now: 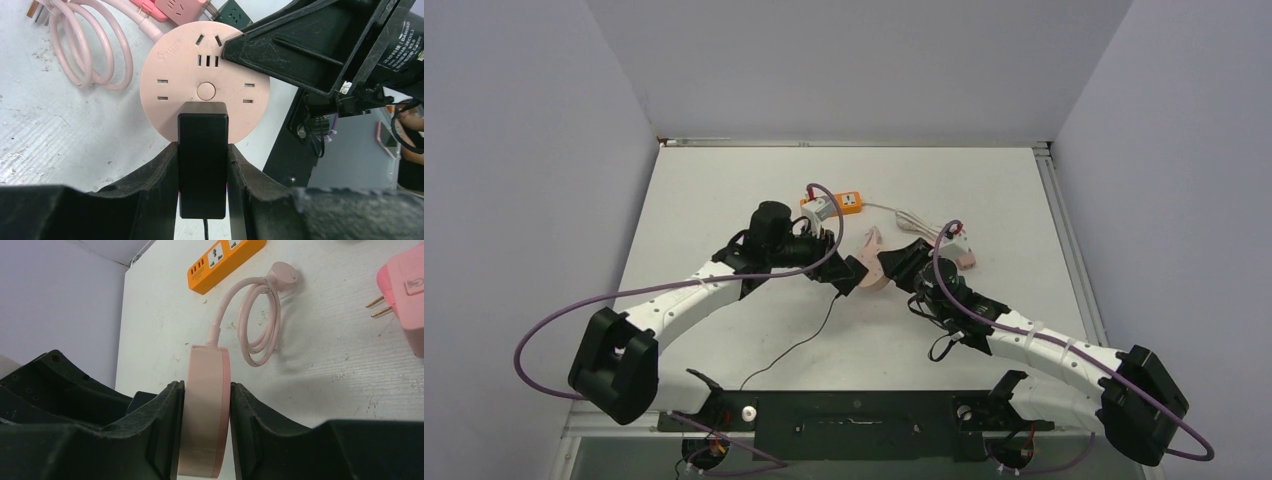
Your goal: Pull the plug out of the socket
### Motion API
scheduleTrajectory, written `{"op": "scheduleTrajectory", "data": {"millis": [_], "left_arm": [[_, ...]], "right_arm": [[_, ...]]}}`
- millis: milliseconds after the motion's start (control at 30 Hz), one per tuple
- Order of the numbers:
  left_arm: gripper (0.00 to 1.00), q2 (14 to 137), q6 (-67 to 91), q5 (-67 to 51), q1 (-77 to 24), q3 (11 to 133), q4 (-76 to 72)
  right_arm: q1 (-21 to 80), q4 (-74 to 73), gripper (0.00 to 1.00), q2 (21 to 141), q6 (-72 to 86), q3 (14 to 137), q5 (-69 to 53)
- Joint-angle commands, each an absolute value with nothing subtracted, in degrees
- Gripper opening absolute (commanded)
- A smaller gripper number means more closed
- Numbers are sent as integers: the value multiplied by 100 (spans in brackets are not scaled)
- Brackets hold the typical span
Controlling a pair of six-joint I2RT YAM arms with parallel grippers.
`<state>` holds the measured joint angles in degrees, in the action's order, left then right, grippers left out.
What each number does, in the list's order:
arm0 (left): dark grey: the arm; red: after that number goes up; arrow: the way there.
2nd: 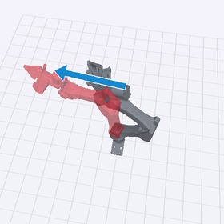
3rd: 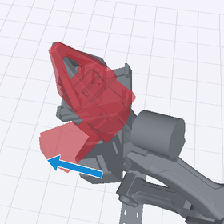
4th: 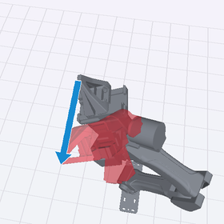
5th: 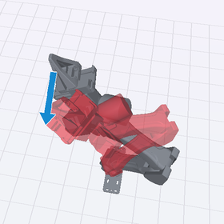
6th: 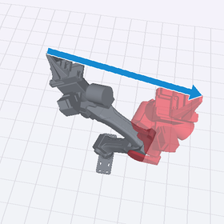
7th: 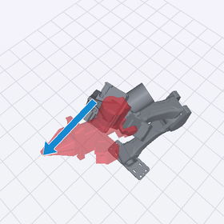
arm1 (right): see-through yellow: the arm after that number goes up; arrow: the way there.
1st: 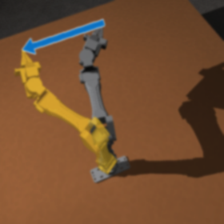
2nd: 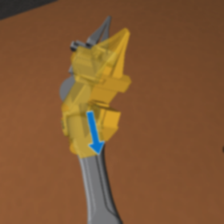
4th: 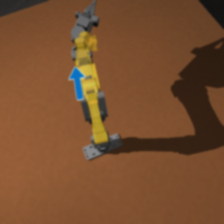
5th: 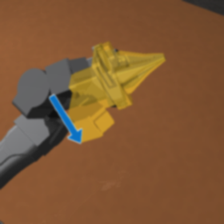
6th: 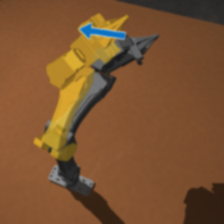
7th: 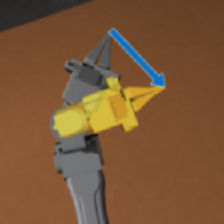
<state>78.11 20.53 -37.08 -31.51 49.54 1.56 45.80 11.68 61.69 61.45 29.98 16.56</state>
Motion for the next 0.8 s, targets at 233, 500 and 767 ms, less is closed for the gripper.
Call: {"op": "scheduleTrajectory", "data": {"millis": [233,500,767], "left_arm": [[0,6928,1328,-1992,-3533,4948,101],[0,6843,1173,-1769,-3683,4952,193],[0,7214,1346,-1199,-3513,5234,756]], "right_arm": [[4533,973,5,5867,6118,3098,2199],[4482,958,5,5880,6162,3103,2183],[4260,1409,5,6163,5581,3148,1783]]}}
